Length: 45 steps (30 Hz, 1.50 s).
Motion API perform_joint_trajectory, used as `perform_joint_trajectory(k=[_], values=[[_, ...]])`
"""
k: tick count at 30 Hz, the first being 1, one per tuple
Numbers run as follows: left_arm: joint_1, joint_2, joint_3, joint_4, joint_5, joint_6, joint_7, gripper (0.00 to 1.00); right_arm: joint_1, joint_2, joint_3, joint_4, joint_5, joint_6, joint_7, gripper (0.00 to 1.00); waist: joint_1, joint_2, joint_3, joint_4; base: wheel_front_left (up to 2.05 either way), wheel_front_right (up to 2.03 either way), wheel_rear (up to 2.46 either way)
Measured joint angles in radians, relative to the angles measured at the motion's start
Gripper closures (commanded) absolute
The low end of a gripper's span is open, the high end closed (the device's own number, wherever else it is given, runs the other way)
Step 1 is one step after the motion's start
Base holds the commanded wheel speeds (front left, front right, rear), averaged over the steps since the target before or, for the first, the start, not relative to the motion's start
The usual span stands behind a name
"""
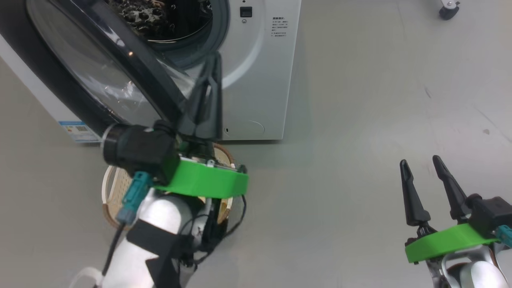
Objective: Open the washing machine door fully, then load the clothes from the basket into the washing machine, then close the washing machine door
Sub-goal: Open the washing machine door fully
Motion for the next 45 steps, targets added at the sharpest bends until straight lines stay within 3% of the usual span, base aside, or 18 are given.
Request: perform_joint_trajectory(k=[3,6,16,22,30,45], values=[[0.000,0.000,-0.082,0.046,-0.069,0.003,0.009,1.00,0.000,0.000,0.004,0.007,0.001,0.000,0.000,0.00,0.0000,0.0000,0.003,-0.011,0.00,0.00,0.00],[0.000,-0.001,-0.148,0.104,-0.123,0.038,0.009,1.00,0.000,0.000,0.013,0.013,0.011,0.000,0.000,0.00,0.0000,0.0000,0.004,-0.023,0.00,0.00,0.00],[-0.033,0.000,-0.233,0.392,-0.302,0.090,-0.049,1.00,0.000,0.000,0.022,0.030,0.017,0.000,0.000,0.00,0.0000,0.0000,0.010,-0.039,0.00,0.00,0.00],[-0.085,-0.001,-0.255,0.554,-0.390,0.105,-0.118,1.00,-0.001,0.000,0.030,0.036,0.024,0.000,0.000,0.00,0.0000,0.0000,0.007,-0.051,0.00,0.00,0.00],[-0.134,-0.002,-0.263,0.665,-0.454,0.107,-0.163,1.00,-0.001,0.000,0.029,0.042,0.027,0.000,0.000,0.00,0.0000,0.0000,0.004,-0.055,0.00,0.00,0.00],[-0.135,-0.022,-0.241,0.727,-0.477,0.114,-0.187,1.00,-0.001,0.000,0.000,0.044,0.044,0.000,-0.009,0.00,0.0000,0.0000,0.004,-0.028,0.00,0.00,0.00]])
